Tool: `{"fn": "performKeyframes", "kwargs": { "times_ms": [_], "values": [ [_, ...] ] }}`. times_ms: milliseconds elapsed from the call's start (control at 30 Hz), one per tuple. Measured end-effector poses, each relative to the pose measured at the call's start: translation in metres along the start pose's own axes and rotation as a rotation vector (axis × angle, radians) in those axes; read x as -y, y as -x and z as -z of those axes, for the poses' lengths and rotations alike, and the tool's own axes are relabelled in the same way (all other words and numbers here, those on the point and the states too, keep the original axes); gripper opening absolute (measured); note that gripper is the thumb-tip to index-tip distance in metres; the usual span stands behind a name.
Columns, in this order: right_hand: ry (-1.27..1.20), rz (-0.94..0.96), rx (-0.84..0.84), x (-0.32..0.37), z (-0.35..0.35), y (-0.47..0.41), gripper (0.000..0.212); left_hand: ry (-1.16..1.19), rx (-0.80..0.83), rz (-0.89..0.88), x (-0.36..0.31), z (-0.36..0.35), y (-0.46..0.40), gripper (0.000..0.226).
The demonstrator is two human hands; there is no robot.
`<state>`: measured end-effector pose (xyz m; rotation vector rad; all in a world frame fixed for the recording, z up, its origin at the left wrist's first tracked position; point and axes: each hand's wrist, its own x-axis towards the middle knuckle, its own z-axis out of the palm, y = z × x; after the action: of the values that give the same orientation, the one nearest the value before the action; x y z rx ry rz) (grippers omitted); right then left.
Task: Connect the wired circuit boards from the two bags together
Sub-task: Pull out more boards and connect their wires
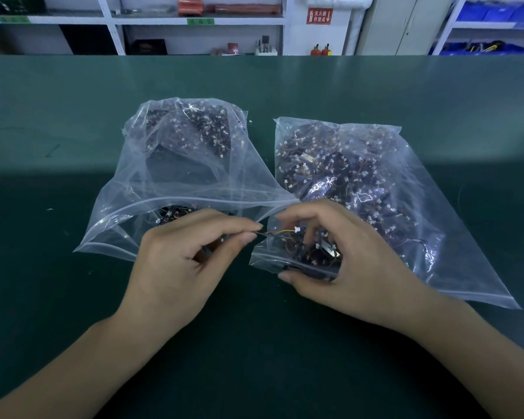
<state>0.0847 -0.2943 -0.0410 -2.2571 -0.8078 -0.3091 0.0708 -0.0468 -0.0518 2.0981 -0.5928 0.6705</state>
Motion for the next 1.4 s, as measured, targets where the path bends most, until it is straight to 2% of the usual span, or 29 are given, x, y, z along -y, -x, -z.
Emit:
{"fn": "performKeyframes", "kwargs": {
  "times_ms": [133, 267, 533, 667, 767, 833, 967, 1033, 1100, 1233, 1300, 1400],
  "values": [
    [0.091, -0.003, 0.066, -0.004, 0.004, -0.001, 0.064, -0.002, 0.027, -0.007, 0.002, 0.001, 0.0, 0.015],
    [0.074, 0.041, -0.059, -0.007, 0.006, -0.003, 0.043, -0.015, 0.047, -0.054, 0.002, 0.0, 0.0, 0.014],
    [0.025, 0.021, -0.136, -0.005, 0.001, 0.0, 0.045, 0.012, 0.079, -0.115, 0.001, -0.003, 0.001, 0.009],
    [0.02, 0.064, -0.148, -0.004, 0.0, 0.001, 0.045, -0.126, 0.08, -0.2, 0.002, -0.005, -0.001, 0.006],
    [0.028, 0.091, -0.159, -0.003, -0.001, 0.001, 0.042, -0.322, 0.057, -0.273, -0.001, -0.011, -0.003, 0.009],
    [0.029, 0.108, -0.165, -0.003, -0.001, 0.001, 0.041, -0.454, 0.091, -0.304, -0.004, -0.014, -0.004, 0.011],
    [0.016, 0.108, -0.154, -0.002, -0.003, 0.002, 0.041, -0.575, 0.178, -0.351, -0.004, -0.015, -0.002, 0.016],
    [0.013, 0.098, -0.138, -0.001, -0.004, 0.002, 0.041, -0.617, 0.228, -0.325, -0.005, -0.016, 0.0, 0.028],
    [0.014, 0.093, -0.13, 0.0, -0.003, 0.002, 0.039, -0.57, 0.239, -0.286, -0.007, -0.018, 0.001, 0.03],
    [0.018, 0.055, -0.113, 0.0, -0.002, 0.002, 0.033, -0.234, 0.112, -0.111, -0.003, -0.013, 0.002, 0.017],
    [0.024, 0.044, -0.095, 0.0, -0.003, 0.002, 0.032, -0.274, 0.046, -0.025, 0.0, -0.006, 0.0, 0.023],
    [0.056, 0.033, -0.057, -0.001, -0.004, 0.002, 0.03, -0.478, 0.011, 0.028, 0.007, 0.006, -0.003, 0.026]
  ]
}}
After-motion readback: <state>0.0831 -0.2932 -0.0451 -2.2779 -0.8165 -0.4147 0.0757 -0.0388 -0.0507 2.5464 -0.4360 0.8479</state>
